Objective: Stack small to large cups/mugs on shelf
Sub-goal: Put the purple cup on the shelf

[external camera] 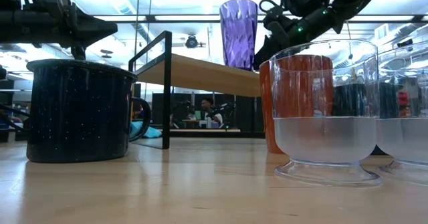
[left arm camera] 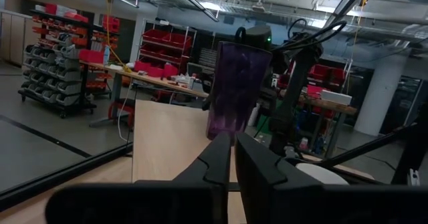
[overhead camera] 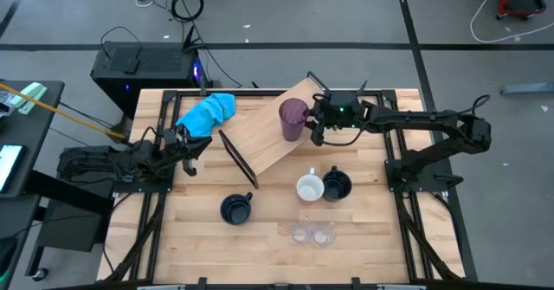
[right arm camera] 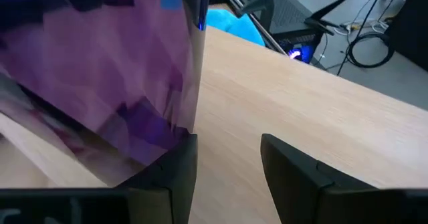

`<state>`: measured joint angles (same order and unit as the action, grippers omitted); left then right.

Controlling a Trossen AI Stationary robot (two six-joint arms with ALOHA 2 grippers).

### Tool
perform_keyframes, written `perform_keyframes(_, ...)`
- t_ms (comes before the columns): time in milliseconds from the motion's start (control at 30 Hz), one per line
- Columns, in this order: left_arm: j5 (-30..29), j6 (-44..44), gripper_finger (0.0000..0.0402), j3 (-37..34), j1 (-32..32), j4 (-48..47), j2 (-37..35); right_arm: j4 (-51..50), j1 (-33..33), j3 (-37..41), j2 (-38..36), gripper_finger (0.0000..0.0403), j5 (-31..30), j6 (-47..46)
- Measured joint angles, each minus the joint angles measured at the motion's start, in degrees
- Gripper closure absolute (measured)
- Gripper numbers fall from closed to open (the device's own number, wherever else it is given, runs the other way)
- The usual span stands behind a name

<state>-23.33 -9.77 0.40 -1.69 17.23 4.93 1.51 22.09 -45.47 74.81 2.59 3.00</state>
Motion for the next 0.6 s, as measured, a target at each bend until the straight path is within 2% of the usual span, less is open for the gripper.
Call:
perform_keyframes(333, -0.01, -0.01, 0.0361, 0.02, 0.01, 0.00, 0.00, 4.42, -3.97, -0.01, 2.56, 0.0237, -1.33, -1.15)
perform_keyframes(600, 0.01, 0.01, 0.0368, 0.00, 0.02, 0.00, 0.00, 8.37, -6.51, -0.02, 5.10, 0.0239, -2.76, -2.39)
